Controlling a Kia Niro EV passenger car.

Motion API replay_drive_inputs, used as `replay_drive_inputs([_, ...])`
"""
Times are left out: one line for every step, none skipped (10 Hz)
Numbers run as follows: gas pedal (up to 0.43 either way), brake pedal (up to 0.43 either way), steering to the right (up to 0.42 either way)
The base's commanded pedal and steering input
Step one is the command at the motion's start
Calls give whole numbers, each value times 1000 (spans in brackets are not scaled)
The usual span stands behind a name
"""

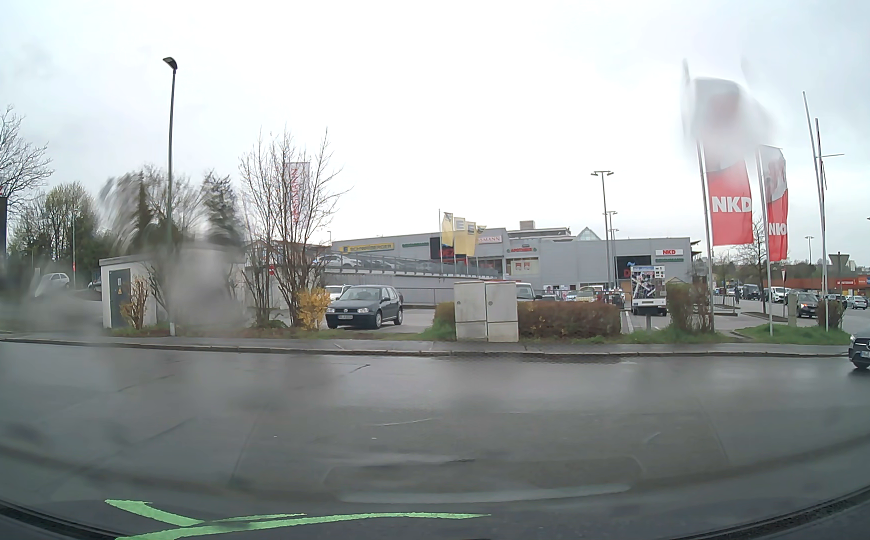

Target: Follow the waypoints while adhering to traffic rules and regulations

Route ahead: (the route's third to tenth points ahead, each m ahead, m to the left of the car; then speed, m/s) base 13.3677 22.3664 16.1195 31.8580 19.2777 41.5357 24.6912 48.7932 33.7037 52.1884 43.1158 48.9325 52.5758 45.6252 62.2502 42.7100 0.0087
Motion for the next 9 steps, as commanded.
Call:
replay_drive_inputs([0, 207, -11])
replay_drive_inputs([0, 213, -11])
replay_drive_inputs([0, 213, -11])
replay_drive_inputs([0, 213, -11])
replay_drive_inputs([0, 213, -11])
replay_drive_inputs([0, 213, -11])
replay_drive_inputs([0, 213, -11])
replay_drive_inputs([0, 213, -11])
replay_drive_inputs([0, 213, -11])
